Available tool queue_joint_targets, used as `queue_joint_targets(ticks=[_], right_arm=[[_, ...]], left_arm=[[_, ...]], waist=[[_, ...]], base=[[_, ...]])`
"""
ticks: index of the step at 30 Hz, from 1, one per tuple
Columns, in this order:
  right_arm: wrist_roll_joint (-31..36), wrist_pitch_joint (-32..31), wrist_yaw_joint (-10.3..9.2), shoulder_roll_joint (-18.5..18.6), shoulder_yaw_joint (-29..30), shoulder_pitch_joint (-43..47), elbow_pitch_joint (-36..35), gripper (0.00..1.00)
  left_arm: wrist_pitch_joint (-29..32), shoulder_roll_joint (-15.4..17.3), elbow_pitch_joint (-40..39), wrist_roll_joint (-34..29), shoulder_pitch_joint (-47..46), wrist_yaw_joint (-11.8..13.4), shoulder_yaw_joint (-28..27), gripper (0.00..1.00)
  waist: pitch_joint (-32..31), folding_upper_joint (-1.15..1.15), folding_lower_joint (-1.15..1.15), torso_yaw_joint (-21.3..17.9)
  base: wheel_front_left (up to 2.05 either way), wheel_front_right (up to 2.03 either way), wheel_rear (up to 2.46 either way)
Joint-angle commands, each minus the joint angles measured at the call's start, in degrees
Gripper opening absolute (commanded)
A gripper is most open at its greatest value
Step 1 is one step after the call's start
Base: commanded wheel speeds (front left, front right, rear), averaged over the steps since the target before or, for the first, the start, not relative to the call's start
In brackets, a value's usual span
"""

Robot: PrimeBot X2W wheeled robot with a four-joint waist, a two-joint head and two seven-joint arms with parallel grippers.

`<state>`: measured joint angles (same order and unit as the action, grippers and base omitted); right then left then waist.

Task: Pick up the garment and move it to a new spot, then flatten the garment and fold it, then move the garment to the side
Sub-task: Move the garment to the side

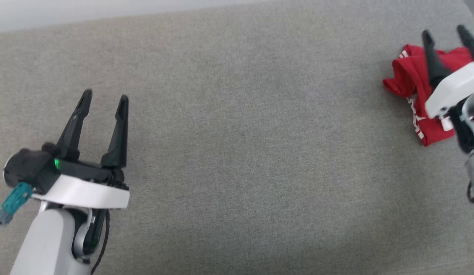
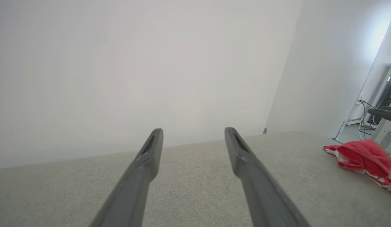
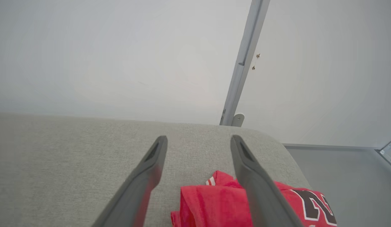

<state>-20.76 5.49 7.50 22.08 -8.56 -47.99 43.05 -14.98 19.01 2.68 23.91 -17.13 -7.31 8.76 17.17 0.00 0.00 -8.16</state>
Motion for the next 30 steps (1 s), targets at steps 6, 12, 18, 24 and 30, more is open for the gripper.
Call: queue_joint_targets(ticks=[6, 12, 18, 24, 30], right_arm=[[-0.82, 4.83, -0.02, -2.21, -0.07, 7.73, -4.67, 1.0], [-0.63, 7.84, -0.02, -4.38, 1.59, 15.56, -7.82, 1.0], [-0.36, 8.67, -0.02, -6.09, 2.86, 21.5, -9.87, 1.0], [0.72, 9.47, -0.02, -7.21, 4.85, 27.4, -13.38, 1.0], [2.45, 9.7, -0.02, -8.36, 6.11, 32.51, -18.06, 1.0]], left_arm=[[-0.27, -2.29, 0.15, -2.79, 5.44, -0.15, -5.04, 1.0], [-0.28, -4.28, -0.14, -5.58, 10.62, -0.15, -9.02, 1.0], [-0.27, -5.86, -0.89, -7.43, 15.21, -0.15, -11.99, 1.0], [-0.27, -7.54, -2.49, -8.64, 20.07, -0.15, -14.72, 1.0], [-0.28, -9.15, -4.14, -8.35, 24.24, -0.15, -16.28, 1.0]], waist=[[-4.01, 0.0, 0.0, 1.52], [-7.03, 0.0, 0.0, 2.62], [-9.48, 0.0, 0.0, 3.26], [-12.14, 0.0, 0.0, 4.18], [-14.45, 0.0, 0.0, 4.93]], base=[[0.0, 0.0, 0.0], [0.0, 0.0, 0.0], [0.0, 0.0, 0.0], [0.0, 0.0, 0.0], [0.0, 0.0, 0.0]])
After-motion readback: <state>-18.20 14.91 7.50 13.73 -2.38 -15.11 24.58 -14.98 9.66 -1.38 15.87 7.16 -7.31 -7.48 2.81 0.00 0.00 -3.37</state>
